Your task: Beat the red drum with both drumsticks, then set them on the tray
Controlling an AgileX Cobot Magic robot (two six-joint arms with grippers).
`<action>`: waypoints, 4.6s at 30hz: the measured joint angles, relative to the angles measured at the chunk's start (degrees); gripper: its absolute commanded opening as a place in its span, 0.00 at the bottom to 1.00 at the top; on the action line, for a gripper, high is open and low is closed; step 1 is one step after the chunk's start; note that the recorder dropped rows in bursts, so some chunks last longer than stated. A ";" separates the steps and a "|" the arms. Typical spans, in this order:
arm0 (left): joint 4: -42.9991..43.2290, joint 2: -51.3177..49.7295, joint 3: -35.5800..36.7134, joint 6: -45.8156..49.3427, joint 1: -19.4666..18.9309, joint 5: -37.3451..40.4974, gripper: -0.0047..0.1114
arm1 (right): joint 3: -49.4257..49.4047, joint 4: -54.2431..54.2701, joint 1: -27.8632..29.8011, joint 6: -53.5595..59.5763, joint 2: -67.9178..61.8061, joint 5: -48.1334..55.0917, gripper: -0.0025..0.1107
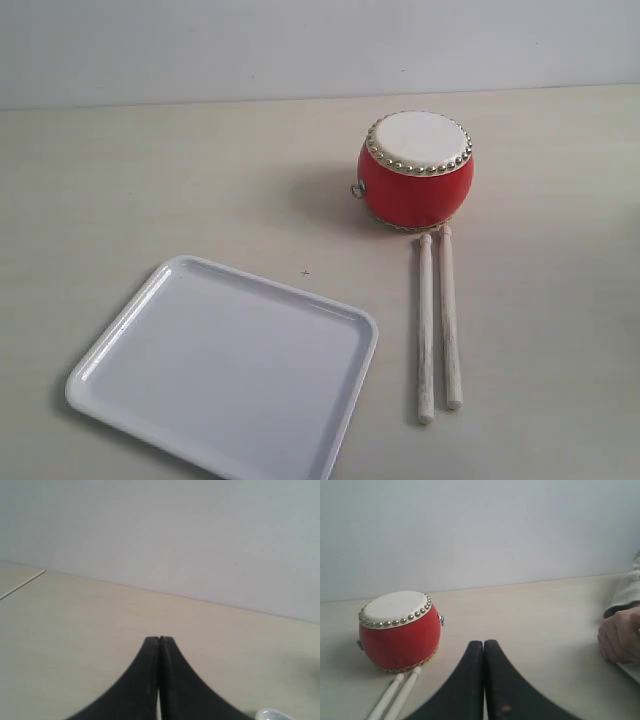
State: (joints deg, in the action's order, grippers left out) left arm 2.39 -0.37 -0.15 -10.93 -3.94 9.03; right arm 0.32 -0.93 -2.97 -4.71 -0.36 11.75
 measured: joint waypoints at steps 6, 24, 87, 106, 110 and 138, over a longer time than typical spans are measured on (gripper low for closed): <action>0.00 0.00 0.00 0.00 0.00 0.00 0.04 | 0.00 0.00 0.00 0.00 0.00 0.00 0.02; 0.00 0.00 0.00 0.00 0.00 0.00 0.04 | 0.00 0.00 0.00 0.00 0.00 0.00 0.02; 32.93 -48.48 -29.49 -44.31 0.00 -19.41 0.04 | 0.00 2.95 0.00 -26.58 0.00 -23.58 0.02; 97.00 -70.59 -51.36 -79.68 0.00 -16.68 0.04 | 0.00 2.95 0.00 -27.07 0.00 -16.12 0.02; 97.68 -73.69 -52.34 -68.45 0.00 -6.43 0.04 | 0.00 2.95 0.00 -27.07 0.00 -13.71 0.02; -27.65 -94.01 -64.73 19.83 39.18 30.69 0.04 | 0.00 3.80 0.00 -27.18 0.00 -11.44 0.02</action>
State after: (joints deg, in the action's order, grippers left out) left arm -25.26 -94.38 -64.89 8.90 35.24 39.72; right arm 0.32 2.87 -2.97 -31.89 -0.36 0.31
